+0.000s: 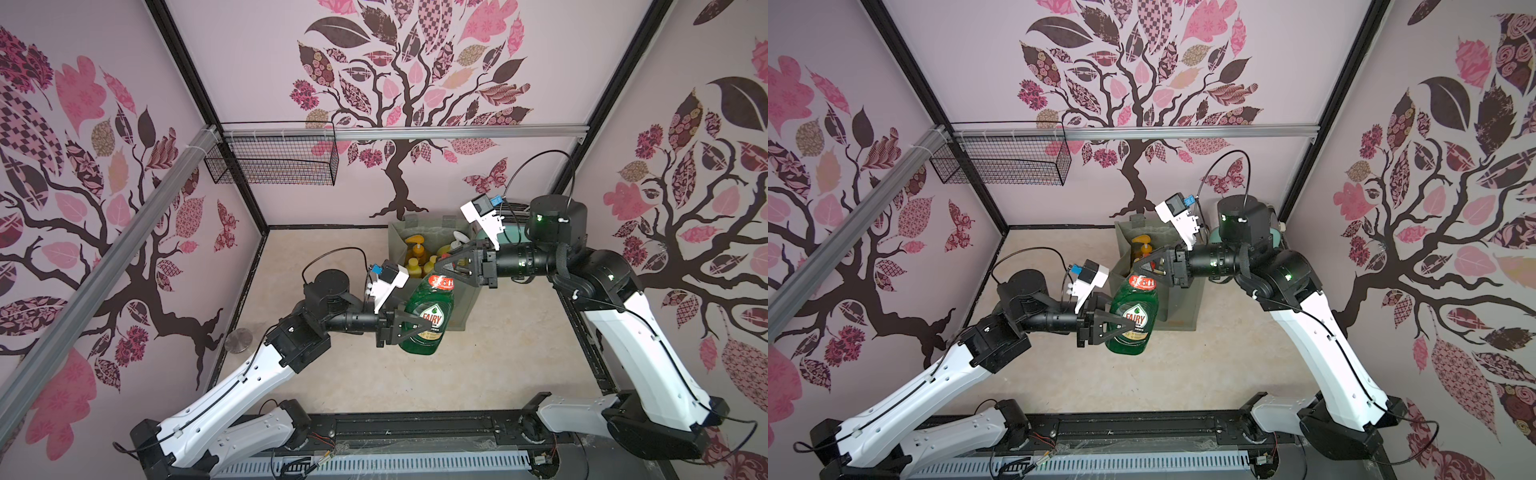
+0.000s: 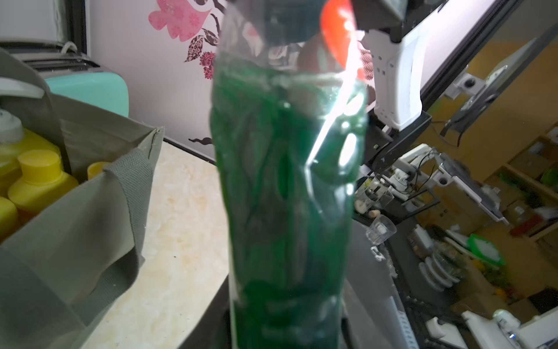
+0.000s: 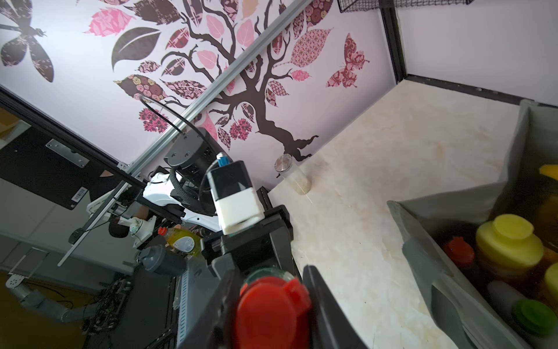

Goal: Pack dish soap into the shopping bag
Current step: Adjust the bottle of dish soap.

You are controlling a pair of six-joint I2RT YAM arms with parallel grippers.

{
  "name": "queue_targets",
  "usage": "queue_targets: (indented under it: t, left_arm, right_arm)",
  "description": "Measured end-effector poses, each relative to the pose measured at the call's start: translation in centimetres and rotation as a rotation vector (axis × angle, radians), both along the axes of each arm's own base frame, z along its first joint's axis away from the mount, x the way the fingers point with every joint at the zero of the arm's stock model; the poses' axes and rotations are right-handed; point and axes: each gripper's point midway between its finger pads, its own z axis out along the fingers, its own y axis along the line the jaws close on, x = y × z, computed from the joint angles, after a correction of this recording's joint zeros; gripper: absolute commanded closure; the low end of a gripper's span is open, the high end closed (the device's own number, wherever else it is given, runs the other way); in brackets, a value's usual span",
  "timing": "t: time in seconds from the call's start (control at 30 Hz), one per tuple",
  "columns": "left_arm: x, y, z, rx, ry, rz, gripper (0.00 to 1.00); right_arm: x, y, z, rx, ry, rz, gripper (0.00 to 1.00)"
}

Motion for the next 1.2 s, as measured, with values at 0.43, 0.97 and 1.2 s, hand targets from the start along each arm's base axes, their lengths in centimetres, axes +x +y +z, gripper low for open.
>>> queue_targets:
  t: [0.43,0.97,1.2]
  left_arm:
    - [1.2,1.2,-1.6,0.063,0.017,0.126,1.00]
    - [6.3,3.8,-2.6,0.202,-0.138,0.499,1.00]
    - [5.5,2.0,-0.9,0.213,-0.227,0.472,1.00]
  right_arm:
    - [1.2,-0.2,0.2,-0.003,-0.016,-0.071,0.28]
    - [4.8,3.1,-1.2,-0.105,0.002,-0.207,0.32]
    - [5.6,4.1,-0.9,-0.121,-0.024,-0.234,0.50]
